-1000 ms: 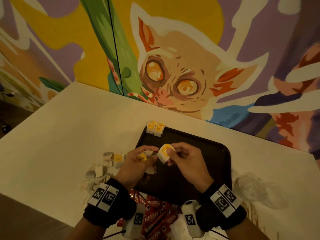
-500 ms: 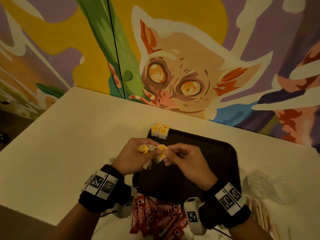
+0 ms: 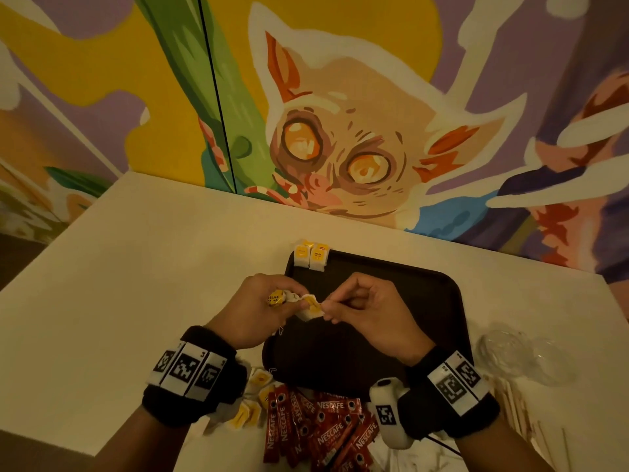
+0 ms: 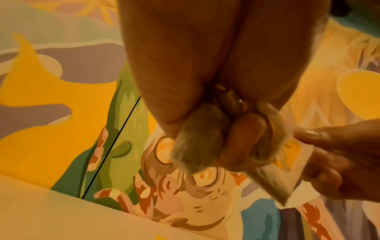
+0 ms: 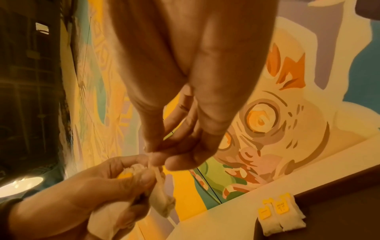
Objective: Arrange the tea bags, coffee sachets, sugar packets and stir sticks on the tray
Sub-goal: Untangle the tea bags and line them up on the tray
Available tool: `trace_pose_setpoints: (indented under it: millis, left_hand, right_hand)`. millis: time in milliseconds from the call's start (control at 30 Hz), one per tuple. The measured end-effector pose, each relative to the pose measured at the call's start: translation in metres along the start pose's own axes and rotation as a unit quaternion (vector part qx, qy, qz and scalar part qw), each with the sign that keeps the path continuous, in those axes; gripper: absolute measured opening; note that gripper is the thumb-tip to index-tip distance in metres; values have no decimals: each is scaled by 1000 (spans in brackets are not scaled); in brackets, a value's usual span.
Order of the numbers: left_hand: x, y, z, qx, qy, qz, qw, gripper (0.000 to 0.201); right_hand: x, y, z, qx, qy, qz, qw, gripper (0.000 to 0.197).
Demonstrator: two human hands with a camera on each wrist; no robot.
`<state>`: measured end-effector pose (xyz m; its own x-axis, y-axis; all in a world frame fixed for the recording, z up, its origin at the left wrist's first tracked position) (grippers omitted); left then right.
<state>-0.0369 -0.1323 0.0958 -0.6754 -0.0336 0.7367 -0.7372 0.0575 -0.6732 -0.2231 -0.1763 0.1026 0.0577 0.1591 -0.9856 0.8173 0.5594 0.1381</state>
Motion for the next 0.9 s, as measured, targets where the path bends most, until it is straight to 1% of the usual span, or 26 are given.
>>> trace_pose_setpoints:
  millis: [100, 167, 267, 333, 400, 467, 533, 600, 700, 767, 900]
  left_hand:
    - [5, 3, -2, 2, 3, 20, 1000, 10]
    - [9, 4, -4, 4, 5, 24, 1000, 10]
    - [16, 7, -7, 4, 3, 43, 999, 12]
    - [21, 12, -9, 1, 4, 56, 998, 15]
    - [26, 17, -10, 0, 7, 62, 998, 18]
    - [28, 20, -10, 6, 15, 91, 996, 19]
    - [29, 20, -10, 7, 13, 109, 994, 18]
    - [26, 18, -10, 5, 6, 111, 994, 17]
    - [19, 11, -7, 0, 3, 102, 995, 16]
    - [13, 5, -6, -5, -4, 87, 996, 14]
    - [3, -4, -7, -10, -1, 71, 997, 14]
  right_hand:
    - [-3, -8, -2, 16, 10, -17, 1000, 16]
    - [-5, -11, -3, 14, 21, -53, 998, 17]
    - [-6, -11, -8, -37, 53, -148, 987, 24]
    - [-6, -11, -11, -80, 61, -221, 970, 25]
    - [-8, -12, -13, -118, 55, -287, 949, 25]
    - [-8, -14, -13, -134, 51, -326, 934, 24]
    - [-10, -18, -12, -130, 50, -342, 929, 21]
    - [-12, -20, -11, -109, 37, -342, 933, 17]
    - [-12, -20, -4, -58, 8, -310, 949, 14]
    - [-9, -16, 1, -29, 7, -260, 965, 11]
    - [-6, -1, 6, 2, -2, -126, 992, 9]
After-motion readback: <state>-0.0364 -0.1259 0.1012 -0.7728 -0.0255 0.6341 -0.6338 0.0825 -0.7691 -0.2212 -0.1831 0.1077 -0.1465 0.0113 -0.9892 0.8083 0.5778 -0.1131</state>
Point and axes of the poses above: each hand's wrist, its own z-axis towards the middle knuckle, its own y-axis out of the palm, x = y × z, the point moved 4 cm from there along z, towards the middle knuckle, and after that the axes turned 15 degrees about z, right-handed, at the moved point
